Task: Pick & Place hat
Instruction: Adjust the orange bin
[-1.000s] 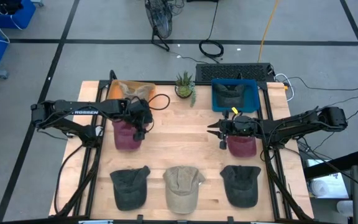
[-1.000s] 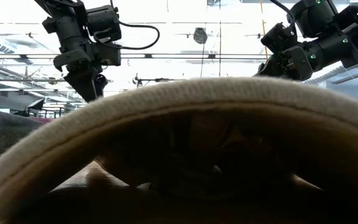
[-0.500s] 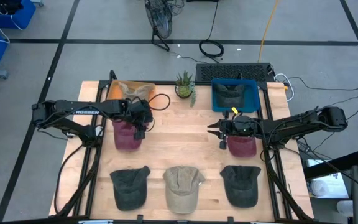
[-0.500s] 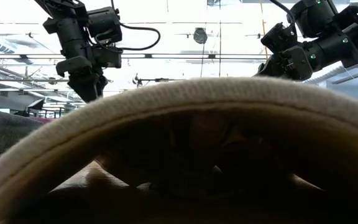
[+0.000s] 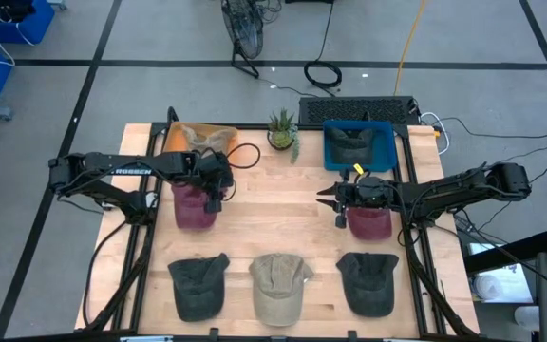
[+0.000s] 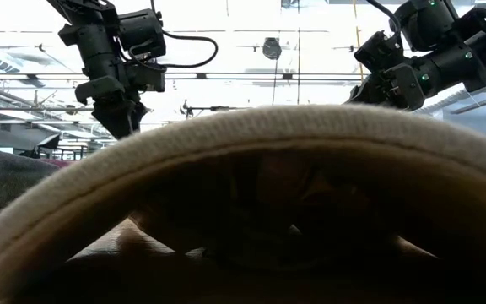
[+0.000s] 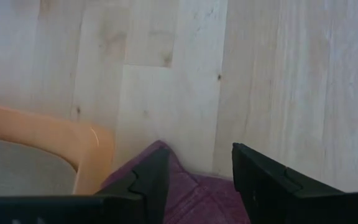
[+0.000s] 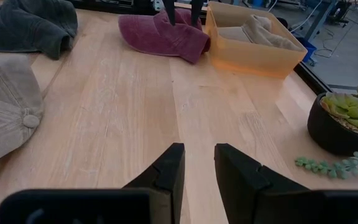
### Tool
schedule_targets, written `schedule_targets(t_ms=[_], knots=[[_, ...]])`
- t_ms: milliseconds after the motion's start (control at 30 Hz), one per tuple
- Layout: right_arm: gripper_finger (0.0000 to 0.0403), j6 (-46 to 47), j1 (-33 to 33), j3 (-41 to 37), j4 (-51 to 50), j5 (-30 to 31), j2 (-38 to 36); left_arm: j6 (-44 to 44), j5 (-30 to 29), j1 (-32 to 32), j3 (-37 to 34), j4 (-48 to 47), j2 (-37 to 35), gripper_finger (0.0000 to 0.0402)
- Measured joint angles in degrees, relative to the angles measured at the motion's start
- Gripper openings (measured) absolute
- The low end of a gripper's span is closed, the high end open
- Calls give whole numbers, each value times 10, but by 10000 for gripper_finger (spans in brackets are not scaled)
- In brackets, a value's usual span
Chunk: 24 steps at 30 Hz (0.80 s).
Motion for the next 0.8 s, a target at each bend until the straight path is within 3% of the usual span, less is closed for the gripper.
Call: schedule_targets(t_ms=[100,300,800], knots=[[77,0,0,0,0,0,0,3,-9,0,0,-4,0,190],[77,2,0,0,0,0,0,25,-100,10,0,-18,0,192],[77,0,0,0,1,2,0,70,-114,95,1,-13,62,154]])
